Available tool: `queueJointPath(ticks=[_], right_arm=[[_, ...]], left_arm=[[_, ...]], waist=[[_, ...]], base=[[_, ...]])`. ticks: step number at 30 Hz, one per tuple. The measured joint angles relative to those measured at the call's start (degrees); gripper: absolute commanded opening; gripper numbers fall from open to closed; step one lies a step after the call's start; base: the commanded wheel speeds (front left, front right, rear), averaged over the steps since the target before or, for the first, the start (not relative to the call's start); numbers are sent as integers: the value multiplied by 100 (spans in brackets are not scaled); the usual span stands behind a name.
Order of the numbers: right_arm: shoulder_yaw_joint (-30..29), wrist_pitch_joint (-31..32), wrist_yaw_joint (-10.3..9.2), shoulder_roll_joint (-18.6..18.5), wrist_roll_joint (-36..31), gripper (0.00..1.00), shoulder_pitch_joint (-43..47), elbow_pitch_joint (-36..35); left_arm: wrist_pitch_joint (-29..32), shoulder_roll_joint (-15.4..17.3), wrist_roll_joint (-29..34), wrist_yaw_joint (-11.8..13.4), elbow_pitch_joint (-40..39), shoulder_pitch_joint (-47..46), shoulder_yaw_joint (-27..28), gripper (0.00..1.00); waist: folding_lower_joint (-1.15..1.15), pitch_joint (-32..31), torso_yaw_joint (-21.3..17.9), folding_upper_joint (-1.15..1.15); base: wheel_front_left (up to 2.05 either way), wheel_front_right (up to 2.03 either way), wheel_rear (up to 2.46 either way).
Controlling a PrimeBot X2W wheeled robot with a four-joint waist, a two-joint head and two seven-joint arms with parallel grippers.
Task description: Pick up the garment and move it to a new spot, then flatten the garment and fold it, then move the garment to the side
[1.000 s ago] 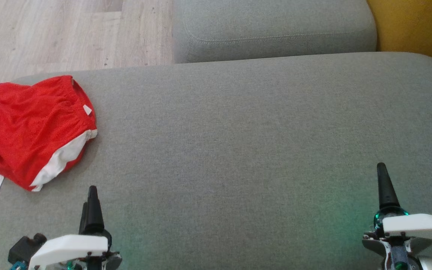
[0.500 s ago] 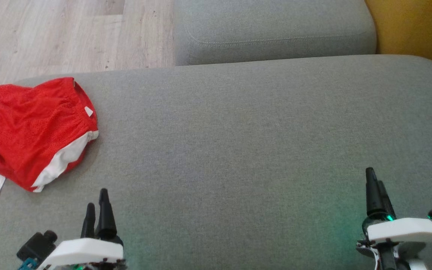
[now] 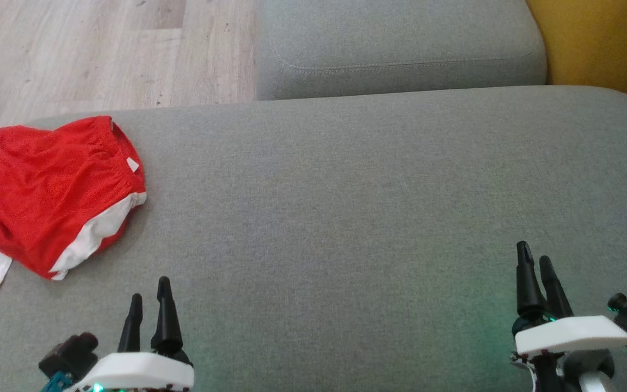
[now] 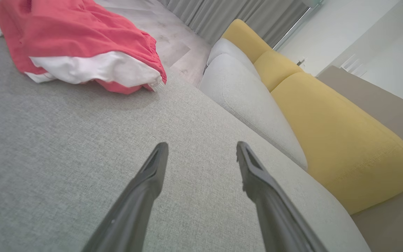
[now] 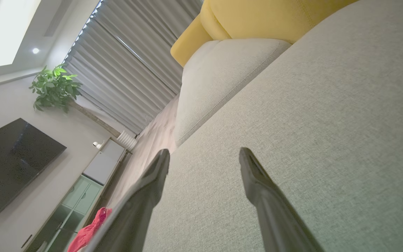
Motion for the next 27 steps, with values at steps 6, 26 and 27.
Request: queueJointPath(ticks=[6, 26, 27], right_arm=[[87, -71, 0, -1, -536, 100, 2, -4], [252, -416, 0, -3, -2037, 100, 2, 127], [258, -419, 0, -3, -2107, 100, 2, 132]], left_arm=[[-76, 37, 381, 30, -15, 2, -108, 100], [-420, 66, 1642, 80, 168, 100, -327, 100], [-425, 70, 1699, 80, 178, 100, -330, 100]], waist=[[0, -22, 12, 0], [0, -67, 52, 0], [0, -68, 54, 0]], base=[[0, 0, 0], [0, 0, 0], [0, 0, 0]])
